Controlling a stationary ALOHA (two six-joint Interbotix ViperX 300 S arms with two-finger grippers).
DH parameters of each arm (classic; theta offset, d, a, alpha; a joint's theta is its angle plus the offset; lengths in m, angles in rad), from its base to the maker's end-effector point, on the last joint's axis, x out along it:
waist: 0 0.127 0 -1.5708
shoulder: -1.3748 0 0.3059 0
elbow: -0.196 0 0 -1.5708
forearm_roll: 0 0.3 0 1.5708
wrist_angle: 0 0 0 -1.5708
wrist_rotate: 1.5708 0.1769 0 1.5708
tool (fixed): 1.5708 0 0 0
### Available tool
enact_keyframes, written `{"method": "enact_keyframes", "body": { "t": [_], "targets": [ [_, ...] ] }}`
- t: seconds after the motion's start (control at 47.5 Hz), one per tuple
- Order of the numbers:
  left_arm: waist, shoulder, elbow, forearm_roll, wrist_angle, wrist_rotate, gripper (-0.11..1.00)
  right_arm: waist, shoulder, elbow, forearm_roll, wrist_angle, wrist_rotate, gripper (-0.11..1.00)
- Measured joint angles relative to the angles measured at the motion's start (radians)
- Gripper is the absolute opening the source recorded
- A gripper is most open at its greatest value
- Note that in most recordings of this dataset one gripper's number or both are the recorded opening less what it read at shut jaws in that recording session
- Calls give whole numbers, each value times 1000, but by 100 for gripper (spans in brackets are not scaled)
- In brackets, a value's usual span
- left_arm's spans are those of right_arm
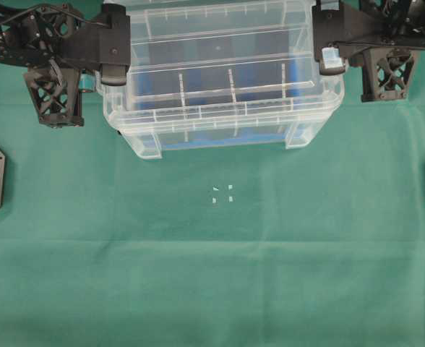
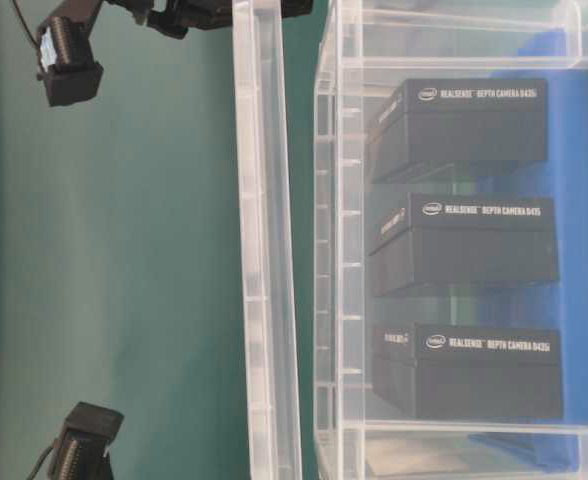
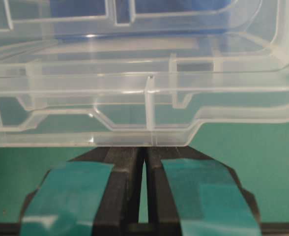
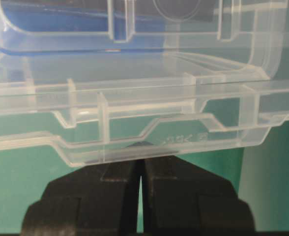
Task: Clamp the lid of the box with both arms, then lift and open it.
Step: 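Lift the clamped lid upward off the box with both grippers, then carry the lid toward the front and lower it onto the table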
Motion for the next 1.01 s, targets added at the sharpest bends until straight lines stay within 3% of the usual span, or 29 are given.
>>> {"method": "enact_keyframes", "body": {
  "t": [0.589,1.009],
  "targets": [
    [-44,-26,-21,0,52,-37,1,44,-12,0,0,32,23,0],
    [-121,-37,-20,0,77,-98,1,161,-37,0,-2,86,161,0]
  ]
}}
